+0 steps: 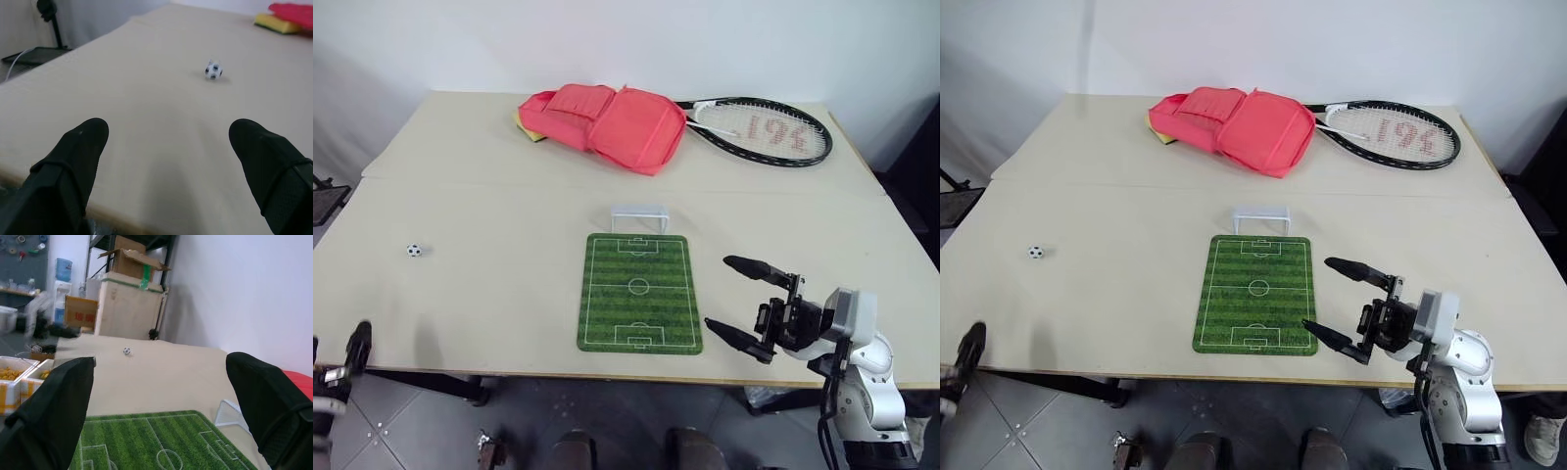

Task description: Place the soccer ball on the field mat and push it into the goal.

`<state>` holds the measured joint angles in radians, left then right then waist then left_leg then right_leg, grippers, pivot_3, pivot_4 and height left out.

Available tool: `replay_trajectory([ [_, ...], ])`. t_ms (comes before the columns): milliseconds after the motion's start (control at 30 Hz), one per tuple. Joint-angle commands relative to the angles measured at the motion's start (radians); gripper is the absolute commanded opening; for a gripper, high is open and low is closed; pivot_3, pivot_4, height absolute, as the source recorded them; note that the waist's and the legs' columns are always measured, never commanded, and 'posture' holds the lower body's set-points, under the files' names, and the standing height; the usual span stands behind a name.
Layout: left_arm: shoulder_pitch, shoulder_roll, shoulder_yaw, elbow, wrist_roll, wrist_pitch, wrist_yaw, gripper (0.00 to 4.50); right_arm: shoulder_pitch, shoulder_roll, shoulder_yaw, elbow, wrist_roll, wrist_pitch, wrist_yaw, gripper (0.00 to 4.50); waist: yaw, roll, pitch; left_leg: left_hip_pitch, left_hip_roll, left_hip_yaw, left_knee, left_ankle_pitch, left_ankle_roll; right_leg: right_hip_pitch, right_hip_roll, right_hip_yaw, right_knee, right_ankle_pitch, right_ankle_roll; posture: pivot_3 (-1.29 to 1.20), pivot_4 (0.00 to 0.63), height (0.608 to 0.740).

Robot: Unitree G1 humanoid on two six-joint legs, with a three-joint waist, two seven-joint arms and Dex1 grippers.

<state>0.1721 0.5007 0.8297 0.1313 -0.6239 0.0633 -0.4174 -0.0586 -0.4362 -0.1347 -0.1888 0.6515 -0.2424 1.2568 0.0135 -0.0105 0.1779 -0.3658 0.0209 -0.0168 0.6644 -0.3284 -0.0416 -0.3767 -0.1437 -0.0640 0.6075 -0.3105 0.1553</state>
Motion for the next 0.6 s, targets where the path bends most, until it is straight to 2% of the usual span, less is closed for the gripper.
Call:
replay_trajectory([
  [33,-0.085,0.083,-0.04,0.02,0.046,0.067,0.066,4.47,0.011,-0.002,-0.008,0.017,-0.005,-0.045,0.03,4.5,-0.001,0.001,0.0,0.001,0.0,0.001,0.0,0.0,0.0,0.0,0.0,0.001,0.002,0.0,0.0,0.0,0.15,0.74],
  [267,-0.353,0.207,-0.191,0.26,0.126,0.12,0.011,4.47,0.026,0.012,0.008,0.043,-0.021,-0.088,0.042,4.5,-0.012,0.001,0.0,0.001,0.0,0.001,0.0,0.0,0.0,0.0,0.001,0.001,0.004,0.0,0.0,0.0,0.15,0.74],
  [600,-0.647,0.257,-0.356,0.63,0.276,0.026,-0.047,4.47,0.063,0.029,0.008,0.054,-0.035,-0.123,0.021,4.5,-0.015,0.001,0.0,0.0,0.0,0.002,-0.001,0.0,-0.001,-0.001,0.001,0.001,0.004,0.0,0.0,0.0,0.15,0.74],
])
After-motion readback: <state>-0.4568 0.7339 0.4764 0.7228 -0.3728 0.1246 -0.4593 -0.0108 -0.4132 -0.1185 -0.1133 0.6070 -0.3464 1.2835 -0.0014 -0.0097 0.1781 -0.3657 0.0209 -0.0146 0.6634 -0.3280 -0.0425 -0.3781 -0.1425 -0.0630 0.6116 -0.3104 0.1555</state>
